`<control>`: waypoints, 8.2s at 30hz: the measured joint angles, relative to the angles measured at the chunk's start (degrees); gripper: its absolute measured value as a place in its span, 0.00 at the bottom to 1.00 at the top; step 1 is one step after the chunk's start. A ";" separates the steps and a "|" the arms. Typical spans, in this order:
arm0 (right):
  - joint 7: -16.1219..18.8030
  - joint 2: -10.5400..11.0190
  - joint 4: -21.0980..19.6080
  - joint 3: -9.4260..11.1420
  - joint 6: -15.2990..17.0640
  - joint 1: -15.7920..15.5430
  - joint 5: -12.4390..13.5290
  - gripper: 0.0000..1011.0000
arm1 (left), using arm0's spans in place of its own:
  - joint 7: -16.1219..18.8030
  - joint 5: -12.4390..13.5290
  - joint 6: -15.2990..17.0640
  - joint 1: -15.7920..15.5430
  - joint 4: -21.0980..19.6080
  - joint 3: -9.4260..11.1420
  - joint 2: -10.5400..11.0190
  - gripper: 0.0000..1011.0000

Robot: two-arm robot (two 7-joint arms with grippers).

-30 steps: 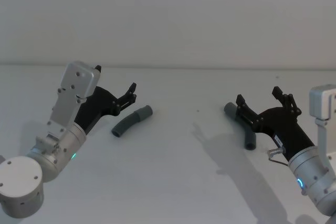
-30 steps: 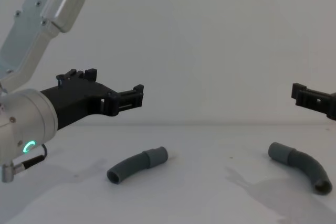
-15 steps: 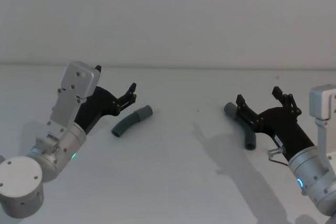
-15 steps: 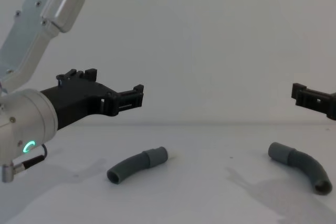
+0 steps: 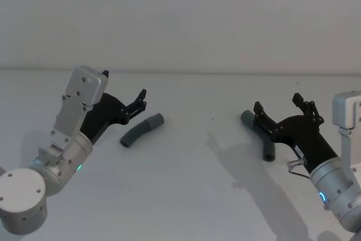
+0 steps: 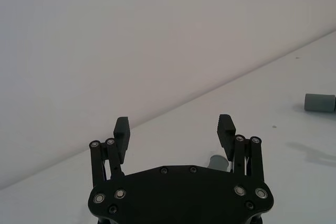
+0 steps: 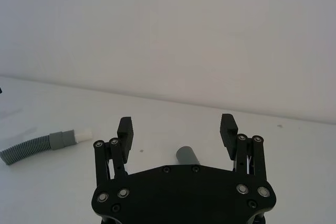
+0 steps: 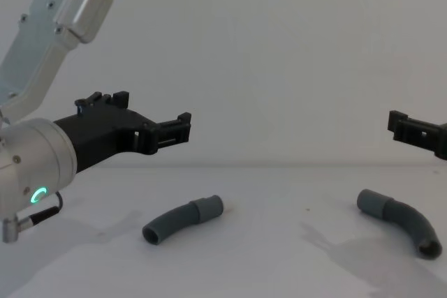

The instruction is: Use both hands to pick up one end of the pipe from the table, align the ends, and insert them.

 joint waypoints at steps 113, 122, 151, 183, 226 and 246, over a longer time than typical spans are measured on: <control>0.00 0.00 0.00 0.00 0.00 0.00 0.00 0.99 | -28.84 -2.73 26.83 -20.93 20.76 7.45 -2.11 0.99; 0.00 0.00 0.00 0.00 0.00 0.00 0.00 0.99 | -28.99 -2.48 26.73 -21.06 21.83 7.49 -2.72 0.99; 0.00 0.00 0.00 0.00 0.00 0.00 0.00 0.99 | -28.35 -2.09 26.74 -20.65 22.20 7.00 -3.33 0.37; 0.94 0.08 1.81 -1.40 6.24 4.09 -1.65 0.99 | -28.28 -2.07 26.78 -20.59 22.22 6.95 -3.40 0.34; 6.08 1.82 12.53 -4.25 25.14 17.05 -5.63 0.99 | -28.28 -2.08 26.78 -20.59 22.22 6.96 -3.40 0.34; 8.48 2.10 15.43 -4.77 30.87 19.33 -6.38 0.99 | -28.28 -2.08 26.77 -20.59 22.22 6.95 -3.40 0.34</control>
